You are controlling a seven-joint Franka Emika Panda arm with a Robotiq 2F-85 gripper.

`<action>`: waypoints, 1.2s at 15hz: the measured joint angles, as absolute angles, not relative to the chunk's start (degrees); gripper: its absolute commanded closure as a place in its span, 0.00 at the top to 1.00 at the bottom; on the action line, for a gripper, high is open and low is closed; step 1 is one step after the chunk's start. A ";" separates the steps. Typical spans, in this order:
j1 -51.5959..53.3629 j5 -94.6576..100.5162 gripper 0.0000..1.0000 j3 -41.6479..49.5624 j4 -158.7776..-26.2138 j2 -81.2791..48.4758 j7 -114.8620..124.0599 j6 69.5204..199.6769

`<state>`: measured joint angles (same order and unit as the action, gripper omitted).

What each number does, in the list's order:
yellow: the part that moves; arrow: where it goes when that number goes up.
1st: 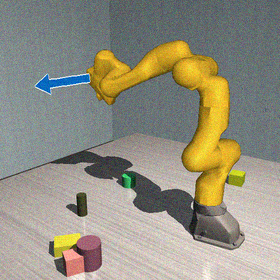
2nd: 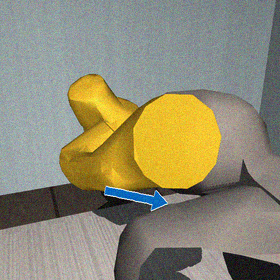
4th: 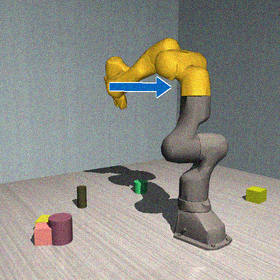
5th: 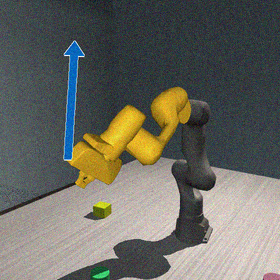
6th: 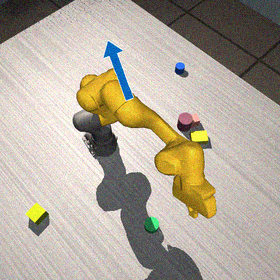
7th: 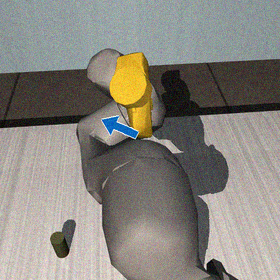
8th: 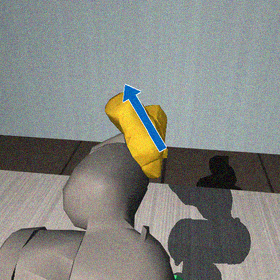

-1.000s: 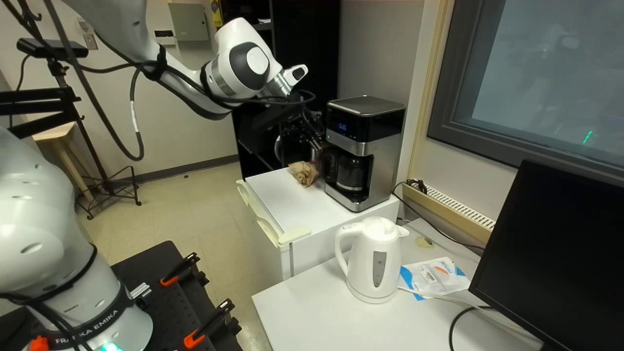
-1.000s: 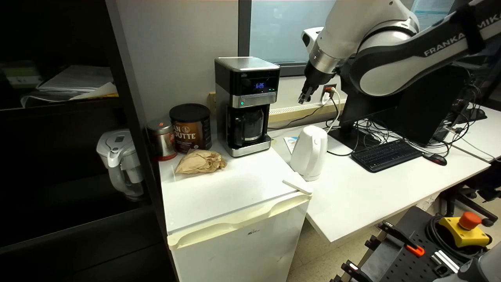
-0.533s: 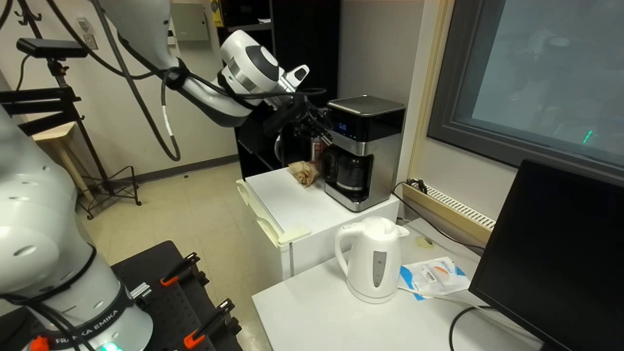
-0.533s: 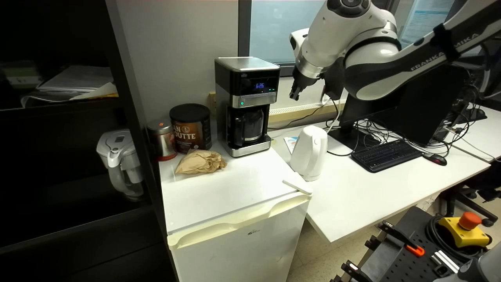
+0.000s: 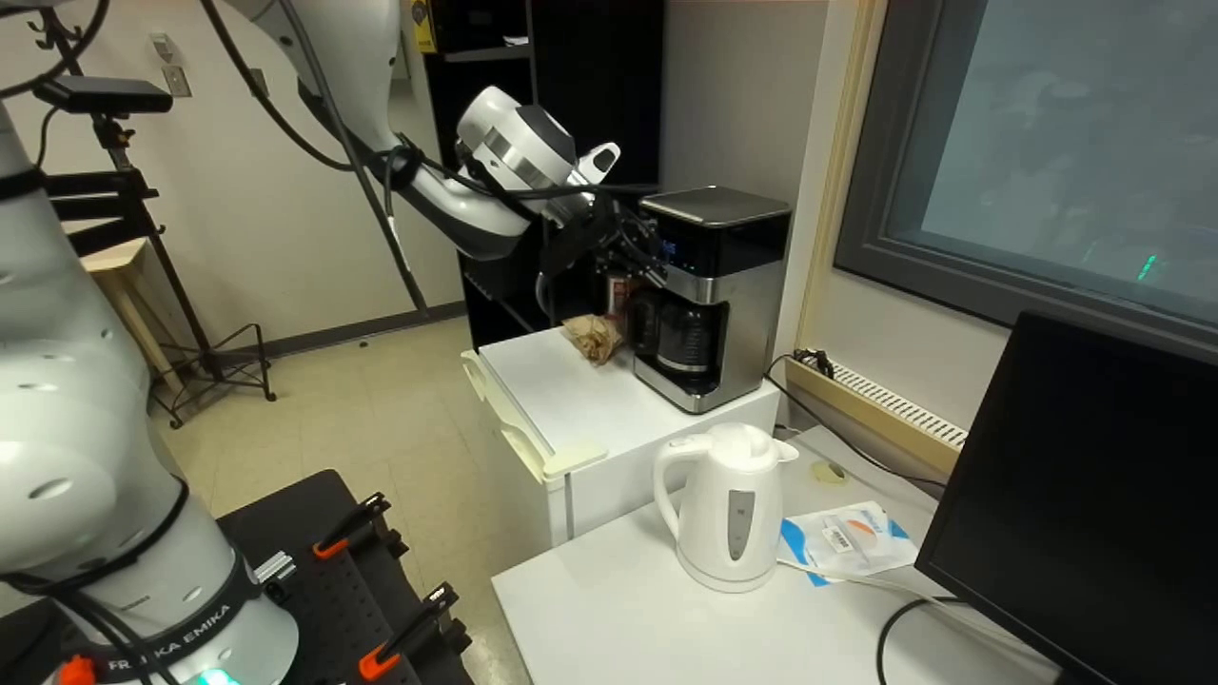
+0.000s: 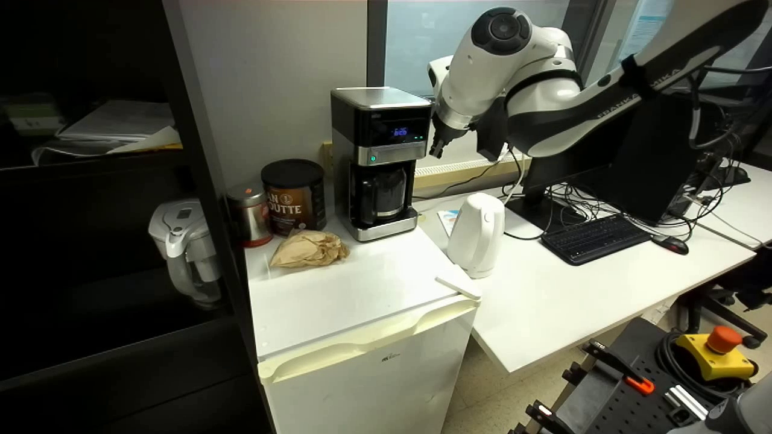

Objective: Press a button on the coffeemaker

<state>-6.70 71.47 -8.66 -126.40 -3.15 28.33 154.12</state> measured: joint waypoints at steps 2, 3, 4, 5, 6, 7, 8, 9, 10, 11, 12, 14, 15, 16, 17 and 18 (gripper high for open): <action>-6.64 73.23 0.01 -8.66 -124.91 -4.55 30.12 154.09; -6.63 73.94 0.01 -8.66 -124.28 -5.12 30.82 154.08; -6.62 74.50 0.01 -8.66 -123.69 -5.64 31.44 154.07; -6.62 74.88 0.01 -8.66 -123.19 -6.12 31.82 154.07; -6.61 75.10 0.01 -8.66 -122.72 -6.59 32.09 154.07; -6.61 75.26 0.01 -8.66 -122.32 -7.01 32.34 154.07; -6.60 75.37 0.01 -8.66 -121.97 -7.42 32.50 154.07; -6.60 75.39 0.01 -8.66 -121.66 -7.80 32.53 154.07; -6.60 75.39 0.01 -8.66 -121.33 -8.16 32.54 154.07; -6.60 75.42 0.01 -8.66 -121.08 -8.44 32.56 154.07; -6.60 75.44 0.01 -8.66 -120.81 -8.72 32.57 154.07; -6.60 75.60 0.01 -8.66 -120.42 -9.13 32.64 154.07; -6.60 75.82 0.01 -8.66 -120.26 -9.26 32.73 154.07; -6.60 76.08 0.01 -8.66 -120.12 -9.34 32.87 154.08; -6.60 76.41 0.01 -8.66 -119.98 -9.37 33.08 154.08; -6.60 76.92 0.01 -8.66 -119.88 -9.37 33.49 154.10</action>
